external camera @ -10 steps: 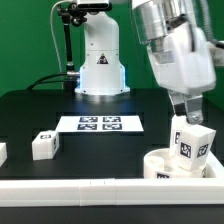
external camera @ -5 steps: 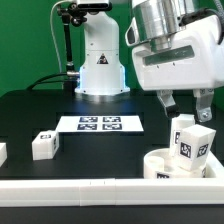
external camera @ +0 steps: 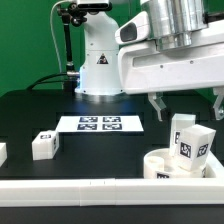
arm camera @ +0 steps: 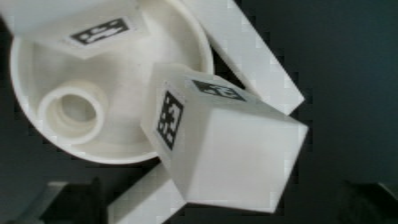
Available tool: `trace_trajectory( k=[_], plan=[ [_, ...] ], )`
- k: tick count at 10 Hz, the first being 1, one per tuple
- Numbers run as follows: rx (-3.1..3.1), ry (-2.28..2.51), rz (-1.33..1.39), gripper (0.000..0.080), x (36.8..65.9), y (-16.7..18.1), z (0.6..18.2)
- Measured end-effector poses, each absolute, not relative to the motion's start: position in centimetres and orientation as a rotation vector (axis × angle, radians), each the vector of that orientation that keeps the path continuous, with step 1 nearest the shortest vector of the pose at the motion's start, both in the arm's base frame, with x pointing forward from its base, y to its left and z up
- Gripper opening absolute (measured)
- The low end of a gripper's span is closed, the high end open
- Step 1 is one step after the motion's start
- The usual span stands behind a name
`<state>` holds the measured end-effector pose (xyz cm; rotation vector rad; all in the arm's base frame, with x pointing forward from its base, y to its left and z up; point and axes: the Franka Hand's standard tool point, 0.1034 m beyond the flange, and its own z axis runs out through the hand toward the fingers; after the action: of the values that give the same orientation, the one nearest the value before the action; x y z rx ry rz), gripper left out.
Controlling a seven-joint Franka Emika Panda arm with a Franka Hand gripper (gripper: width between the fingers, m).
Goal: Assemble stool
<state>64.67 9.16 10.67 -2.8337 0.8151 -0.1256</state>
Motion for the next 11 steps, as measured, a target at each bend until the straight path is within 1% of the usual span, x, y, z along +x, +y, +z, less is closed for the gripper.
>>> trace_trajectory(
  k=[4, 5, 6, 7, 9, 11],
  plan=[
    [-2.924, 0.527, -0.157, 0.0648, 64.7, 8.6, 10.7],
    [-2.962, 0.385, -0.171, 0.0648, 64.7, 8.5, 10.6],
    [-3.022, 0.147, -0.202, 0.0648, 64.9, 8.8, 10.4],
    [-3.054, -0.083, -0.213, 0.0648, 64.8, 9.2, 9.8],
    [-3.079, -0.332, -0.202, 0.0648, 64.5, 9.8, 9.3],
    [-3.069, -0.594, -0.194, 0.0648, 64.4, 9.7, 9.1]
  ],
)
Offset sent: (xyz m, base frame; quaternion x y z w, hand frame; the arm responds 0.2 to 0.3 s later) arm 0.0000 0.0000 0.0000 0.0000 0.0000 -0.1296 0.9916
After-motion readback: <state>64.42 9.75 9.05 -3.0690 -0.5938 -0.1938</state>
